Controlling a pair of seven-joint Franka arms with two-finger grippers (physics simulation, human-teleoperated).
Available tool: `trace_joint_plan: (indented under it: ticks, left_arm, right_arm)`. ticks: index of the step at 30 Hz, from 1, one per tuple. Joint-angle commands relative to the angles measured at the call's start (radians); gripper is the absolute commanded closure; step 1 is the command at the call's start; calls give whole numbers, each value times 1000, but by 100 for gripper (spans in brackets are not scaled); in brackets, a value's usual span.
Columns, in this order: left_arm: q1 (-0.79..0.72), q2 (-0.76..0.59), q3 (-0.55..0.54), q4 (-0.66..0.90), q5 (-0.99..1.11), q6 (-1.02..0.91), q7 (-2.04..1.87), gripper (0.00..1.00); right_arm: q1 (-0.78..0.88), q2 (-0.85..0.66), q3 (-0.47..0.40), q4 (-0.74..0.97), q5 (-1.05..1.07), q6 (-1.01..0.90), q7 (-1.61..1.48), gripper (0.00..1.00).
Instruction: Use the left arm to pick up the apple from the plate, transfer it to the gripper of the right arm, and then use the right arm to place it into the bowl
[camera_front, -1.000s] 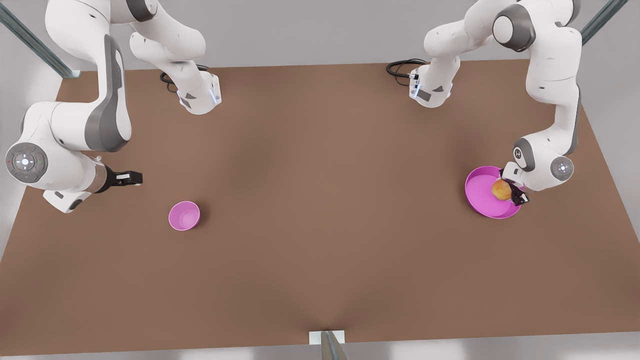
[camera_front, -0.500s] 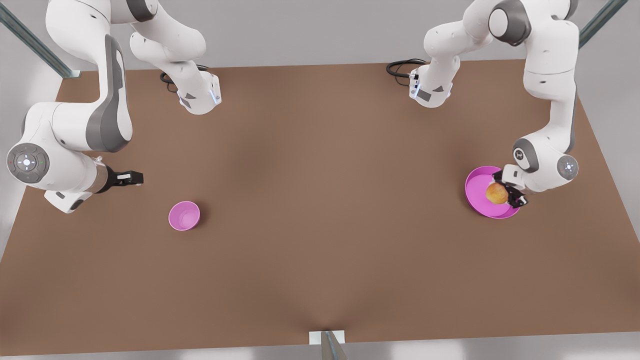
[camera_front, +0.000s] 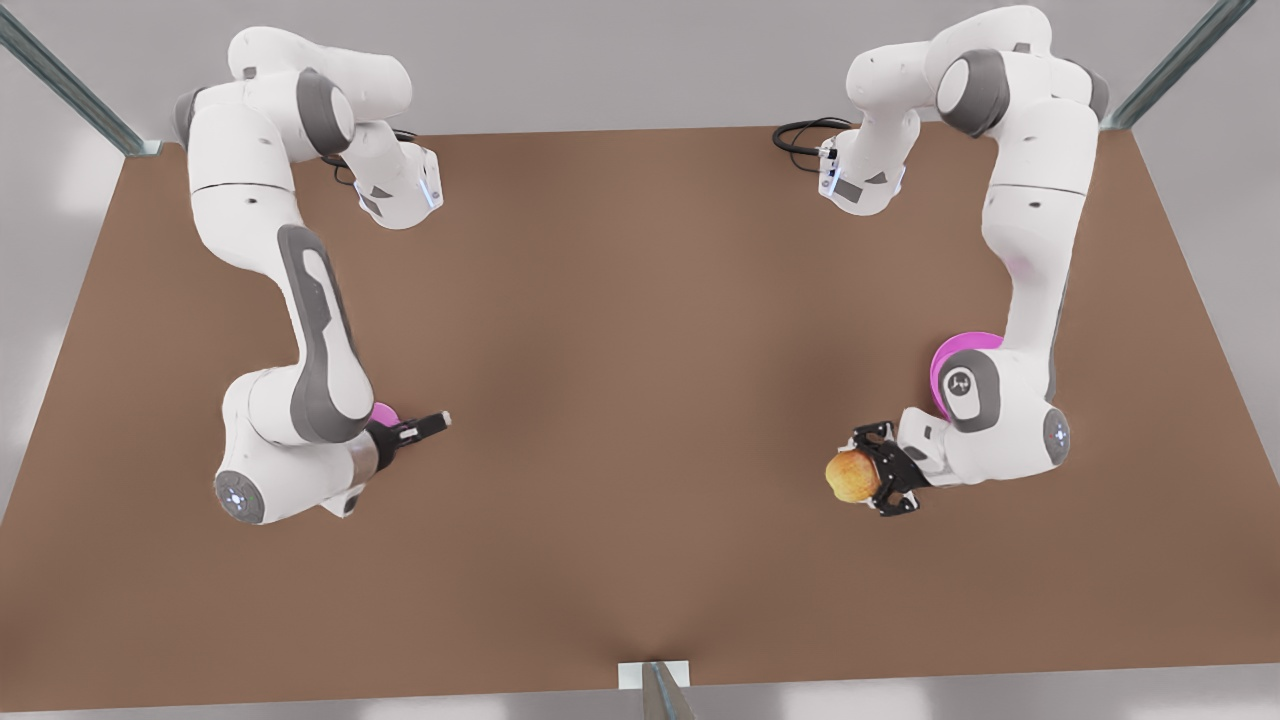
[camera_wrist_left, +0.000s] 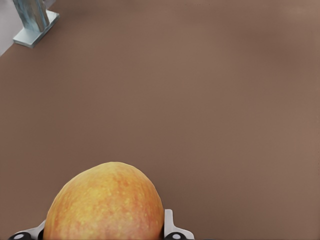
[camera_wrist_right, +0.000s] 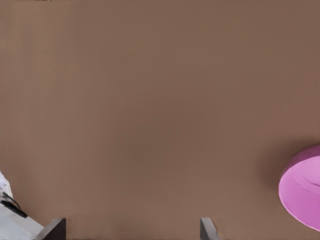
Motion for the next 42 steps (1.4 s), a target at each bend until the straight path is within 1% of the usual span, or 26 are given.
trace_joint_plan:
  ticks: [1,2,4,5,6,8,10,13,18,20,22,25,29,33,39,42]
  left_arm:
    - [1,36,-40,40,-180,-61,-295,17]
    - [1,73,-76,80,-232,-61,-292,17]
    - [-4,198,-179,224,-239,-50,-312,17]
    - [-33,255,-211,302,-239,-29,-310,17]
    - [-79,283,-219,349,-246,11,-312,17]
    - [-122,289,-228,350,-282,74,-309,17]
    - [-148,292,-233,356,-284,115,-310,17]
    - [-182,292,-234,355,-284,142,-316,17]
    - [-200,295,-259,355,-302,168,-318,17]
    - [-202,303,-262,355,-302,168,-313,17]
    - [-202,303,-264,355,-302,168,-307,17]
    - [-208,303,-277,355,-302,177,-307,17]
    - [-208,304,-288,352,-304,177,-307,17]
    - [-208,304,-288,350,-305,180,-307,17]
    - [-209,311,-288,350,-305,181,-307,17]
    - [-209,311,-291,350,-305,181,-307,17]
  right_arm:
    - [-2,44,7,2,334,3,-65,0]
    - [-2,77,21,5,410,8,-68,0]
    - [-2,104,49,6,480,79,-61,0]
    - [-2,119,70,5,512,112,-61,0]
    - [-2,132,95,5,545,163,-60,0]
    - [2,139,122,0,577,223,-60,0]
    - [15,138,128,-3,595,256,-42,0]
    - [30,150,150,-8,614,353,12,1]
    - [33,178,242,-9,712,490,179,0]
    - [35,210,302,2,729,549,181,0]
    - [33,231,335,28,736,592,176,0]
    - [35,291,361,120,736,600,161,0]
    - [35,343,384,195,735,609,155,0]
    - [38,366,412,213,735,637,107,0]
    - [38,373,420,226,735,642,103,0]
    - [50,374,440,226,735,660,64,0]
